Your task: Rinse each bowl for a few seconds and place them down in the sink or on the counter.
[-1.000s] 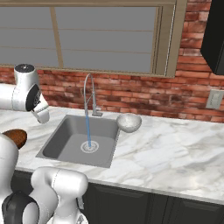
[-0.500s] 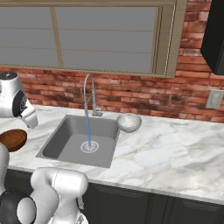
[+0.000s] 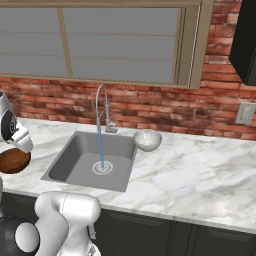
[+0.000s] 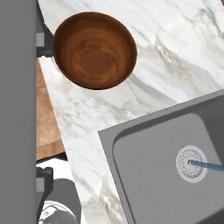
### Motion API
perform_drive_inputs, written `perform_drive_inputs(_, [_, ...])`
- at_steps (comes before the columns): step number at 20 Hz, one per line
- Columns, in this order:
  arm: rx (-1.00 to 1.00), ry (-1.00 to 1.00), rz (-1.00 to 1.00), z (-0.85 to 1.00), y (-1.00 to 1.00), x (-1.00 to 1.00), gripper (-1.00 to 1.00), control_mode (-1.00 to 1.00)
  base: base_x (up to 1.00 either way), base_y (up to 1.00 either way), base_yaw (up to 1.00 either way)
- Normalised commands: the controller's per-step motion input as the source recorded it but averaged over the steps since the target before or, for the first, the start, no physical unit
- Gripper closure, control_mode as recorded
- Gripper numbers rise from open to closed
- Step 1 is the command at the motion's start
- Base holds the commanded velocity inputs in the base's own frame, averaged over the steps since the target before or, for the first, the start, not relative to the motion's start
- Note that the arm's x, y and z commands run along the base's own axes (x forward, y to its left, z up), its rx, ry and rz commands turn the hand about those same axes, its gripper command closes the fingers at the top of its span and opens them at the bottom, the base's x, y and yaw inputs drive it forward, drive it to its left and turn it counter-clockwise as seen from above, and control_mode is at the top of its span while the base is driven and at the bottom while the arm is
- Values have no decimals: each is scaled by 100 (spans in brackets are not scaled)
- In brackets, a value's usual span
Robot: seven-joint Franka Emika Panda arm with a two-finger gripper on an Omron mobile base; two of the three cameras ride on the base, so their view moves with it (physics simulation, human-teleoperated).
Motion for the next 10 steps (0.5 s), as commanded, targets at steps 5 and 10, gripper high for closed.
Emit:
perform_drive_inputs(5, [0, 0, 8, -23, 12, -12, -100, -100, 0, 0, 0])
perform_drive_inputs(10, [0, 0, 7, -23, 10, -1, -100, -100, 0, 0, 0])
